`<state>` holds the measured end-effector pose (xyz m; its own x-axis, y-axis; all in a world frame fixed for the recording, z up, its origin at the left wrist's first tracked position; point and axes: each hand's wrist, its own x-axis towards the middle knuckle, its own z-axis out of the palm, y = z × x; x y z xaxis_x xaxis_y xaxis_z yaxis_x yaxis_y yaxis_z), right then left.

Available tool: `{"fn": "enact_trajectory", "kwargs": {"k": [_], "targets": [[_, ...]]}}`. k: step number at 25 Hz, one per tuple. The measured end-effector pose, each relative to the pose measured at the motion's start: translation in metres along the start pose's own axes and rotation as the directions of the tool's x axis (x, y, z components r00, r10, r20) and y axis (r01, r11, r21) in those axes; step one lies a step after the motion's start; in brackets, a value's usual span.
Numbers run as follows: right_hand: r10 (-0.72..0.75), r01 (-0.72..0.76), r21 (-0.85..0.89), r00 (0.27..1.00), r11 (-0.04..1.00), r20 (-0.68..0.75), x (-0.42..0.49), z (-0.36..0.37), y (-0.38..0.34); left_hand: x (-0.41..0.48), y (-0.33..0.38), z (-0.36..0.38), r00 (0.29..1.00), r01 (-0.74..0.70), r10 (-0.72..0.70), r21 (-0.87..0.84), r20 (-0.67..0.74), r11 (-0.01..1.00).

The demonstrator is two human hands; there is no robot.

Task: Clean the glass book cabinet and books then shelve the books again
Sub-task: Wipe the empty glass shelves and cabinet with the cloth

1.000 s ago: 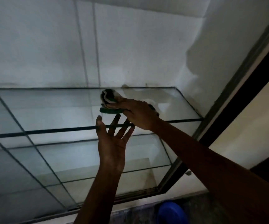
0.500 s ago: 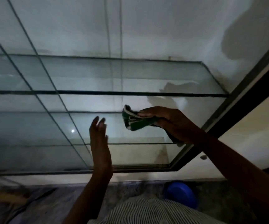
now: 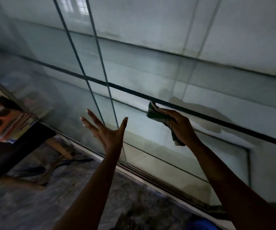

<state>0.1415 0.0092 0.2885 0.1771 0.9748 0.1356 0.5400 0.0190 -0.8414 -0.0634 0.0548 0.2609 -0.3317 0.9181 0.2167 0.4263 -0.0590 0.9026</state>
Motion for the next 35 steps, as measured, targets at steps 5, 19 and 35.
{"fn": "enact_trajectory", "kwargs": {"k": [5, 19, 35], "targets": [[-0.112, 0.118, -0.099, 0.991, 0.988, 0.071, 0.069, 0.052, 0.051, 0.011, -0.026, 0.012, 0.984, -0.155, 0.152, -0.029, -0.09, 0.987], [-0.456, 0.598, -0.267, 0.773, 0.756, 0.44, 0.208, 0.229, 0.014, 0.016, -0.056, 0.005, 0.951, -0.299, 0.3, 0.022, -0.078, 0.954], [-0.551, 0.773, -0.246, 0.601, 0.585, 0.579, 0.192, 0.226, 0.05, -0.054, -0.093, 0.029, 0.442, 0.892, -0.616, -0.246, 0.652, 0.379]]}}
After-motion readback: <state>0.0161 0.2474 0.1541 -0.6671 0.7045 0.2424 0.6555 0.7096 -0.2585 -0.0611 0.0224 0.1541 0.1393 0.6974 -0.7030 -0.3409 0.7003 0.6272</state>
